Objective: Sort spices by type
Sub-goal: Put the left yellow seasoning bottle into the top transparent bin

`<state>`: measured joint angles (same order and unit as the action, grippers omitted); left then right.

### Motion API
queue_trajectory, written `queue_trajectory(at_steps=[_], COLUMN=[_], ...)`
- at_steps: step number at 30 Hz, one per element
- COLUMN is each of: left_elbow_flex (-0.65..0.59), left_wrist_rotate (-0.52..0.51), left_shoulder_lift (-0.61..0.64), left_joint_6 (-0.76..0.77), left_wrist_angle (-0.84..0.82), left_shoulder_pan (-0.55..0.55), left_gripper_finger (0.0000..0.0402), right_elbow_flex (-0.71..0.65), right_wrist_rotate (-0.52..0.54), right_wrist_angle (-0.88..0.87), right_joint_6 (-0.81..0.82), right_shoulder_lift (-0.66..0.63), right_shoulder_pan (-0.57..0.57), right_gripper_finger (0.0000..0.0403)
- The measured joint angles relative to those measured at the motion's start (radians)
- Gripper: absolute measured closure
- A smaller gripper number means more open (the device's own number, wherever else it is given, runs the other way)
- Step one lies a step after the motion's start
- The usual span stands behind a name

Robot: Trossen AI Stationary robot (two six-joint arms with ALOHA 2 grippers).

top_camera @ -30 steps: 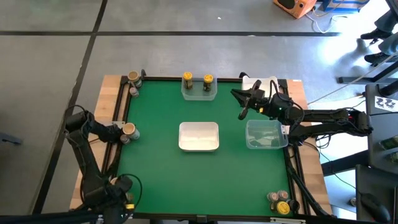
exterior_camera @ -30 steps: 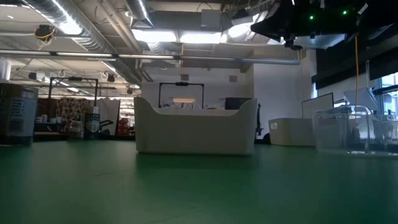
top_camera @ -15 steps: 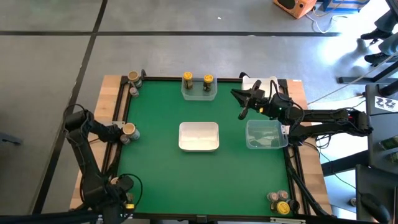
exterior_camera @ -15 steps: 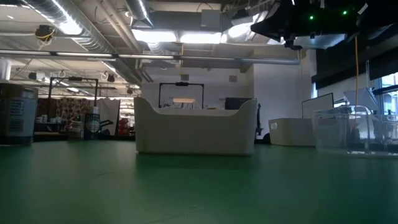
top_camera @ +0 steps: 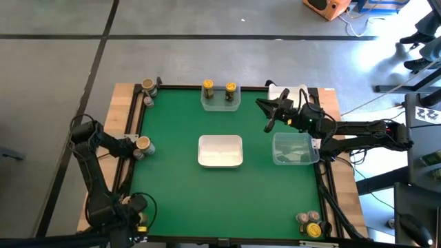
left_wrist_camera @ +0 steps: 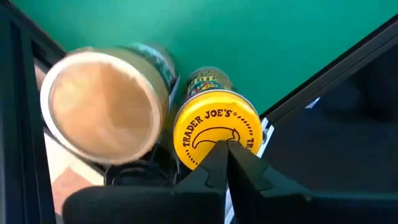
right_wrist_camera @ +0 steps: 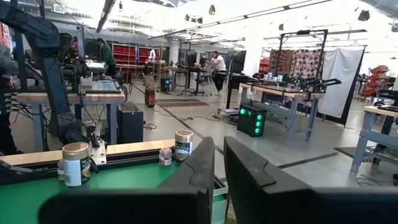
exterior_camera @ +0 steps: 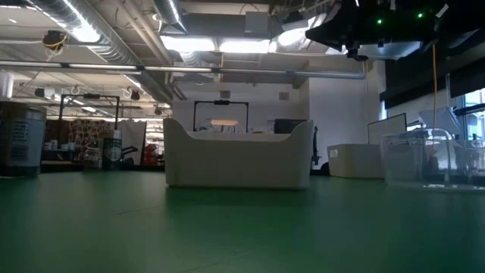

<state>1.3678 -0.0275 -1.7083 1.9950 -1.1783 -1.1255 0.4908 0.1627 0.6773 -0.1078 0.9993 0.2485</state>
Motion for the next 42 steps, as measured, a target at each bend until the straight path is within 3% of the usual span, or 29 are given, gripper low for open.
queue_trajectory(at_steps=[4,8,25,36,42], left_elbow_flex=[-0.001,-0.005,-0.005,0.01,0.05], left_wrist_rotate=[-0.11,-0.156,0.087,0.101,0.05], left_shoulder_lift=[0.0,-0.005,-0.003,0.011,0.03], left_joint_6=[-0.009,-0.008,-0.001,0.007,0.022], left_wrist_angle=[-0.008,-0.008,0.029,0.014,-0.062], left_shoulder_pan=[0.004,0.007,0.0,0.019,0.019], left_gripper_finger=[0.0398,0.04,0.0399,0.0398,0.0398], right_elbow_flex=[0.0,0.0,0.0,0.0,0.0], right_wrist_rotate=[0.0,0.0,0.0,0.0,0.001], right_wrist_angle=[-0.002,-0.006,-0.014,-0.014,-0.018], right_joint_6=[0.0,0.0,0.0,0.0,0.01], right_shoulder_lift=[0.0,0.0,0.0,0.0,0.0], right_shoulder_pan=[0.0,0.0,0.0,0.0,0.0], right_gripper_finger=[0.0364,0.0364,0.0364,0.0364,0.0364])
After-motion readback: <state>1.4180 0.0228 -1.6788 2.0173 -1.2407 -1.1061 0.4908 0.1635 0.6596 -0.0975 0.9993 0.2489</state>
